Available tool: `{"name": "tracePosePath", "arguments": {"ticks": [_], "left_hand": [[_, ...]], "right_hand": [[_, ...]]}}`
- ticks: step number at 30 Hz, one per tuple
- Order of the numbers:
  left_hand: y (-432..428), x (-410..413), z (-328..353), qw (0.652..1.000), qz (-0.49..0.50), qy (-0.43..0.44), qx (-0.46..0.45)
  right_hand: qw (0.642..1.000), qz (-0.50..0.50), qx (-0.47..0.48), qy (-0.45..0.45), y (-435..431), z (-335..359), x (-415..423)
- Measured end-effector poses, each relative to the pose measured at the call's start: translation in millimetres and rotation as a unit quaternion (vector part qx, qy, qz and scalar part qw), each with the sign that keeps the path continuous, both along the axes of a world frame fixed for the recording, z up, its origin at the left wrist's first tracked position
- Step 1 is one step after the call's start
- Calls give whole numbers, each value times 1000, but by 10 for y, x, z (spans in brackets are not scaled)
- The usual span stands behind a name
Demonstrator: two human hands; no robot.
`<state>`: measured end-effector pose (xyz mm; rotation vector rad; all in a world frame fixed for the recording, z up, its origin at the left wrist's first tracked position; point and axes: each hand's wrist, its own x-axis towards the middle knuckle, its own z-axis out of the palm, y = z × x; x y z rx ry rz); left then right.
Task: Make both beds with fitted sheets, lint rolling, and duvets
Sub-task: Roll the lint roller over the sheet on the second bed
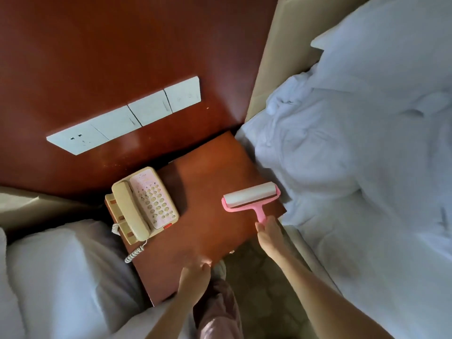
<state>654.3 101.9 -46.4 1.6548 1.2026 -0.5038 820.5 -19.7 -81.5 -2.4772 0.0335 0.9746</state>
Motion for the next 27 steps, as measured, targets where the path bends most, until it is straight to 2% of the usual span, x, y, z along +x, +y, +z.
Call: {"name": "tracePosePath", "arguments": {"ticks": [3,5,9,13,18,21,24,27], "left_hand": [[-467,130,298,998,-58,-12,15],[-837,192,457,994,-108,-26,22],[-1714,182,505,976,-216,-17,33],[-2878,72,711,948,-318,1,27],[-4190,4,722,892,-452,11,-30],[-4763,176,829,866,-499,19,-34],[-5106,460,801,864,-502,27,-39],[-5294,887,773,840,-542,0,-3]], "right_hand": [[1000,-28,8,0,-759,312,-223],[995,-88,37,-14,-1345,516,-339],[975,-218,33,-37,-2714,788,-640],[938,-346,28,-13,-4140,1053,-1127],[903,-429,15,11,-5621,1359,-1679],[870,-491,54,2,-6156,1411,-1784],[828,-547,124,-11,-6408,1423,-1765],[816,-558,149,-27,-6510,1352,-1642]]}}
